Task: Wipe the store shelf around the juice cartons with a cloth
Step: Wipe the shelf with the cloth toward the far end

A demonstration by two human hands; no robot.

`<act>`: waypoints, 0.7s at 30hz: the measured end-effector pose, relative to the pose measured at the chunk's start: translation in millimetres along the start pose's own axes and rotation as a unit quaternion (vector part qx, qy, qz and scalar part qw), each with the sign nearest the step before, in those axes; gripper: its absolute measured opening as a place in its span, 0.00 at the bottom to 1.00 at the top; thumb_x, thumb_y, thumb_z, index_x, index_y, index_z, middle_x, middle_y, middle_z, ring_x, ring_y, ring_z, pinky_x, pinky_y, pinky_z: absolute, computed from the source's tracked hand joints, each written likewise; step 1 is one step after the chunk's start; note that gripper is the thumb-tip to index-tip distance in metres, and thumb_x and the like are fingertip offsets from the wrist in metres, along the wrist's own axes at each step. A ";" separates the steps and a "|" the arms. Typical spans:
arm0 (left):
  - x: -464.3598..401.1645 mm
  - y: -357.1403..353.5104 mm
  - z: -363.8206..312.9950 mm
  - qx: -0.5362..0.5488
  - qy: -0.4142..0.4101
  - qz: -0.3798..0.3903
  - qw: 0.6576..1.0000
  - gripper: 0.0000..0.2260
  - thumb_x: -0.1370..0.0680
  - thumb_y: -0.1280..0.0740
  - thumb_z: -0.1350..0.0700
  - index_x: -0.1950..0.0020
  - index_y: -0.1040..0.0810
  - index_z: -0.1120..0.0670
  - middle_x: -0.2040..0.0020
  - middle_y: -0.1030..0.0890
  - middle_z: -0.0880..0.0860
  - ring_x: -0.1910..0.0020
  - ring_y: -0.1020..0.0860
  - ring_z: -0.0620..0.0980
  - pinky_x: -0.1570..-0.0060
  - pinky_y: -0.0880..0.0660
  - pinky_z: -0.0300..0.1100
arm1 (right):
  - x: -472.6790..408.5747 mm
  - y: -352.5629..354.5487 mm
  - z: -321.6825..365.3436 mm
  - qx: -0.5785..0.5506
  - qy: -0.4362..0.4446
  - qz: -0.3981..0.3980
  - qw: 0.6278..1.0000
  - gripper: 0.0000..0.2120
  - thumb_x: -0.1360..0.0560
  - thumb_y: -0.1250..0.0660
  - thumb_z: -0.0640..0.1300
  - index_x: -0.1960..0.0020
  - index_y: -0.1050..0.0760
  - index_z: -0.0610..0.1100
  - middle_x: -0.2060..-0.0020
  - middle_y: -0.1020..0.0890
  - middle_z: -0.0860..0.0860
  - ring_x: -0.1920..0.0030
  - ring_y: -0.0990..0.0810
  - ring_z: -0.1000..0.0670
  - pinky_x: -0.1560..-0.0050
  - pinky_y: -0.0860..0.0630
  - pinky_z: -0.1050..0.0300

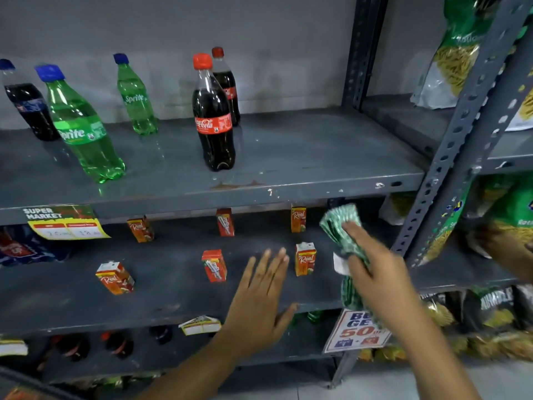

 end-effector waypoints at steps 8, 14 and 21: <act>24.7 -110.6 28.1 0.012 0.092 0.171 0.981 0.36 0.19 0.51 0.37 0.22 0.65 0.54 0.21 0.64 0.50 0.21 0.62 0.54 0.23 0.58 0.52 | 9.6 -77.0 -133.3 0.001 -0.199 -0.031 0.980 0.24 0.23 0.41 0.34 0.27 0.34 0.43 0.63 0.20 0.42 0.71 0.26 0.48 0.68 0.32 0.56; 26.1 -125.0 25.2 -0.012 0.091 0.206 0.974 0.43 0.22 0.46 0.32 0.22 0.68 0.54 0.20 0.66 0.50 0.22 0.65 0.55 0.24 0.63 0.55 | -16.7 -74.2 -146.3 0.030 -0.229 -0.097 0.968 0.21 0.22 0.41 0.34 0.29 0.35 0.40 0.56 0.19 0.37 0.59 0.21 0.40 0.60 0.30 0.54; 38.6 -145.4 1.2 0.024 0.077 0.241 0.967 0.50 0.27 0.43 0.28 0.23 0.70 0.52 0.21 0.67 0.49 0.23 0.68 0.56 0.25 0.65 0.55 | -83.0 -68.4 -199.1 0.027 -0.232 -0.161 0.959 0.28 0.24 0.42 0.33 0.26 0.41 0.42 0.31 0.31 0.37 0.32 0.30 0.37 0.33 0.30 0.46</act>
Point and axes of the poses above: each hand's wrist, its own x-axis away from the middle knuckle, its own y-axis out of the back of the hand, z = x × y, the point moved 10 cm from there along -x, towards the middle knuckle
